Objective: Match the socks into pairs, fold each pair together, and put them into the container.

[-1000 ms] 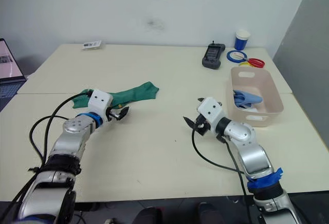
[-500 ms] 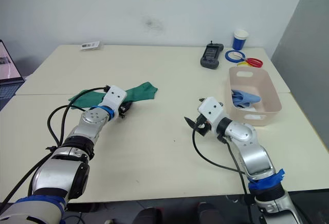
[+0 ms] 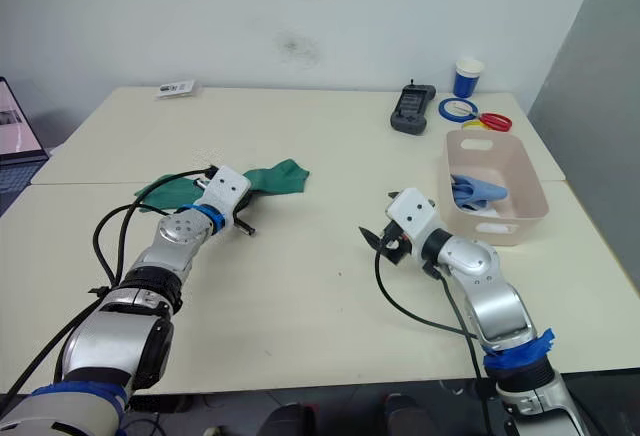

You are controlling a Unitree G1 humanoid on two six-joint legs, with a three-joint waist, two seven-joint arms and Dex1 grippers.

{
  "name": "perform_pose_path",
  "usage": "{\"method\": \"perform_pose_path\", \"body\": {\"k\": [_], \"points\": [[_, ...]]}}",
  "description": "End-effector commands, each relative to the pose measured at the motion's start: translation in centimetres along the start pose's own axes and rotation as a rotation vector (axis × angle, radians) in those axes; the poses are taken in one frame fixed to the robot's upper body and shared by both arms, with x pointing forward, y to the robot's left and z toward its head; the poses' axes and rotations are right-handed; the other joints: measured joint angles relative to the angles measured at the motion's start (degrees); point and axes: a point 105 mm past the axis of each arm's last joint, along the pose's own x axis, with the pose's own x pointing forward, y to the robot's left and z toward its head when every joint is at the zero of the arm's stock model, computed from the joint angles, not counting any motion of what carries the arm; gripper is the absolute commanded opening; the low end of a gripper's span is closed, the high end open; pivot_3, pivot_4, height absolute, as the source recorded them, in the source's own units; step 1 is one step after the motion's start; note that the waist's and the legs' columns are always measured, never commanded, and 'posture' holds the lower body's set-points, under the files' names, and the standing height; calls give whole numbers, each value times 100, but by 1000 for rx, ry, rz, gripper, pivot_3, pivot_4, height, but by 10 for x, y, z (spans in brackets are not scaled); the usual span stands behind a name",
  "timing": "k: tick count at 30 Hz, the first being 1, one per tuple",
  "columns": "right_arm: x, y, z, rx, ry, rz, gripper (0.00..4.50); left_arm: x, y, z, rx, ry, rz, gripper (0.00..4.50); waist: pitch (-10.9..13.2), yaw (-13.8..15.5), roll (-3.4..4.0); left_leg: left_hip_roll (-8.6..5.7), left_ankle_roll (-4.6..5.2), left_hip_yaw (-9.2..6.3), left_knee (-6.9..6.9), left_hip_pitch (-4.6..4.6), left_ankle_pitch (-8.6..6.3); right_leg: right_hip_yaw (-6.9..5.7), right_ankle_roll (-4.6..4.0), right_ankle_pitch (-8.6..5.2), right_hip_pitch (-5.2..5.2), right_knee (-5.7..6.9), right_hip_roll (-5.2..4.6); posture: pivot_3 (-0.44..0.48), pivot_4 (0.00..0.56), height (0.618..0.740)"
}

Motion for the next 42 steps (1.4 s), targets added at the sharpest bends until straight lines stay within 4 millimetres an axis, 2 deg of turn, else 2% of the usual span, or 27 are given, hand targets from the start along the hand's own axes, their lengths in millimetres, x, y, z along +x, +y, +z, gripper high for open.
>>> {"method": "perform_pose_path", "body": {"k": [1, 2, 4, 6, 12, 15, 17, 20, 21, 24, 27, 31, 35, 38, 42], "points": [[-4, -4, 14, -33, -47, -9, 4500, -9, -5, 20, 104, -95, -80, 43, 0, -5, 0, 0, 0, 0, 0, 1, 0, 1, 0, 0, 0, 0, -1, 0, 150, 740], [-5, -3, 12, -36, -39, -3, 4500, -16, -18, 20, 112, -108, -150, 43, 0, -20, 1, 2, 0, 0, 0, 1, 0, 1, 0, 0, 0, 0, -2, 0, 150, 740], [-7, -1, 7, -52, -22, 18, 4500, -44, -60, 21, 142, -132, -352, 43, -2, -41, 5, 8, -1, 6, -3, 6, 0, 10, -1, 0, -1, 2, -8, 0, 150, 740], [-9, 1, 5, -59, -15, 34, 4500, -69, -86, 25, 138, -133, -468, 43, -2, -56, 5, 17, -10, 2, -7, 11, 5, 21, -29, 15, 0, 3, -15, 0, 150, 740], [-18, 3, -3, -60, 9, 76, 4500, -133, -134, 57, 100, -211, -737, 43, -1, -1, 5, 9, 1, -2, -5, 9, -1, 5, -2, -3, 3, 8, -23, 0, 150, 740], [-19, 3, -7, -52, 20, 104, 4500, -165, -151, 53, 201, -211, -919, 43, -2, -14, 5, 7, 2, 0, -3, 16, -1, 13, -1, -2, 7, 4, -23, 0, 150, 740], [-19, 3, -8, -47, 23, 126, 4500, -168, -149, 47, 258, -192, -922, 43, -1, -26, 7, 4, 2, -1, -4, 19, -2, 17, -2, -2, 6, 1, -13, 0, 150, 740], [-17, 7, -10, -50, 29, 162, 4500, -155, -137, 41, 285, -186, -823, 43, -1, -14, 8, 7, 3, -4, -5, 18, -2, 8, -5, -3, 6, 2, -5, 0, 150, 740], [-16, 8, -11, -49, 32, 173, 4500, -153, -135, 40, 287, -192, -803, 222, -1, -14, 8, 7, 3, -3, -5, 18, -2, 8, -5, -3, 6, 2, -4, 0, 150, 740], [-15, 11, -13, -33, 43, 207, 4500, -163, -140, 37, 217, -186, -860, 967, -1, -22, 8, 8, 4, 0, -4, 15, -3, 13, -5, -3, 5, -2, -4, 0, 150, 740], [-17, 19, -14, 71, 61, 268, 4500, -169, -133, 36, 177, -170, -852, 1945, 0, -17, 7, 10, 6, -1, -4, 12, -4, 17, -6, -4, 2, -4, -4, 0, 150, 740], [-19, 35, -19, 210, 133, 350, 4500, -177, -108, 30, 66, -92, -841, 3271, 0, -14, 8, 13, 6, -6, -5, 13, -4, 7, -7, -4, 2, 2, -4, 0, 150, 740], [-18, 50, -17, 284, 186, 425, 4500, -177, -74, 31, -245, -26, -768, 4482, 1, -26, 10, 14, 6, -10, -5, 15, -4, 8, -8, -5, 1, 4, -4, 0, 150, 740], [-10, 55, -25, 303, 258, 428, 4500, -161, -61, 19, -320, -14, -672, 4482, 1, -16, 10, 10, 6, -11, -4, 16, -4, 5, -7, -5, 1, 3, -3, 0, 150, 740], [-3, 61, -24, 305, 275, 440, 4500, -142, -69, 4, -260, 25, -623, 4482, 0, -12, 9, 8, 7, -10, -4, 9, -4, 5, -7, -5, 0, -2, 0, 0, 150, 740]]}}
